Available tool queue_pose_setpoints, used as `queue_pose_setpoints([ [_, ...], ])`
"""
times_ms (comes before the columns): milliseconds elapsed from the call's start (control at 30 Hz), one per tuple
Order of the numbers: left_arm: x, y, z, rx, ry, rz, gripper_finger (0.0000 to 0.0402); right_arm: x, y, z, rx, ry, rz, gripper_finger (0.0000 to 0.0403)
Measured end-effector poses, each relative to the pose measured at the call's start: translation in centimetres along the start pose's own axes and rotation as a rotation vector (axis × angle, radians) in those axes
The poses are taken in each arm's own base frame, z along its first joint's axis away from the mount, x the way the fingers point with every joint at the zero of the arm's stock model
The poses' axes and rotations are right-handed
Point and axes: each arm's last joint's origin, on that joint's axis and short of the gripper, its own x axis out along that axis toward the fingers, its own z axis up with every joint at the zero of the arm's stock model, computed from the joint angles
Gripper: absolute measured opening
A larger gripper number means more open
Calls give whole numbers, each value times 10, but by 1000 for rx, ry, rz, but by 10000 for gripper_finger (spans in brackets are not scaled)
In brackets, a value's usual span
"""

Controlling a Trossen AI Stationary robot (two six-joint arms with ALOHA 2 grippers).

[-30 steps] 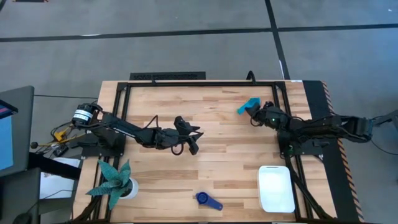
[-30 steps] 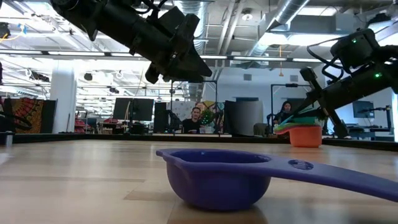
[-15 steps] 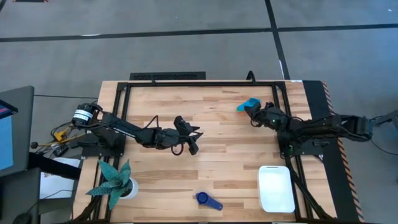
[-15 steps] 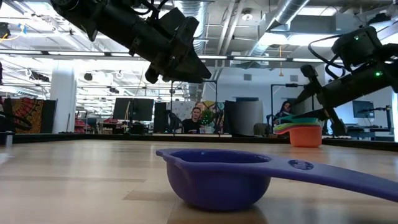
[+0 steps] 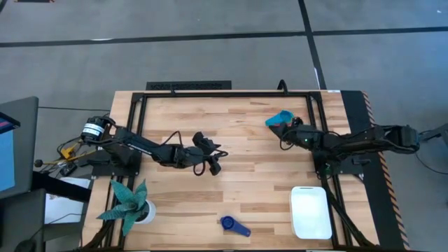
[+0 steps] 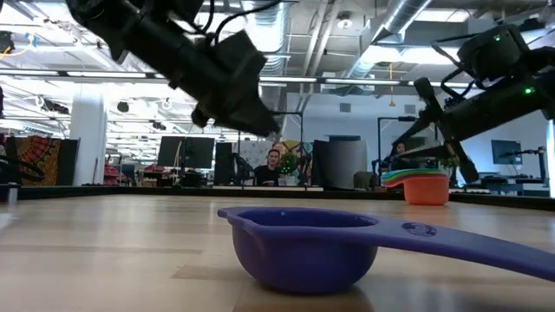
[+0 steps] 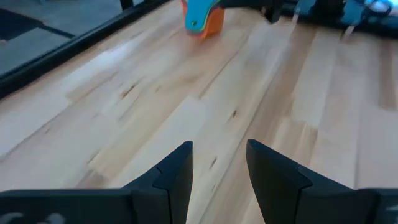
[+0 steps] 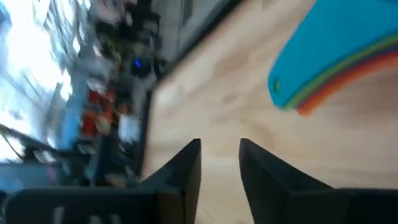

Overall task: Nest measuring cups in basket
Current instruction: Stack the dark blue measuring cup on the light blue measuring cup

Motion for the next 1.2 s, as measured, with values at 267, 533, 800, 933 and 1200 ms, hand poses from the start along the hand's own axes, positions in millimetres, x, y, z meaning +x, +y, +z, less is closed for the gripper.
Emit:
queue_pose_setpoints([
  [267, -7, 3, -30, 48, 153, -169, 134, -10, 16, -29, -416, 190, 113, 85],
  [533, -20, -16, -41, 30, 194, -262, 126, -25, 46, -58, -685, 313, 263, 73],
  [800, -36, -35, -44, 109, 137, -303, 126, -38, 76, -98, -939, 396, 420, 73],
  [933, -41, -40, -43, 112, 103, -293, 126, -35, 84, -123, -1013, 453, 438, 73],
  [1200, -56, -58, -36, 104, -13, -396, 132, -17, 93, -165, -1150, 505, 420, 72],
])
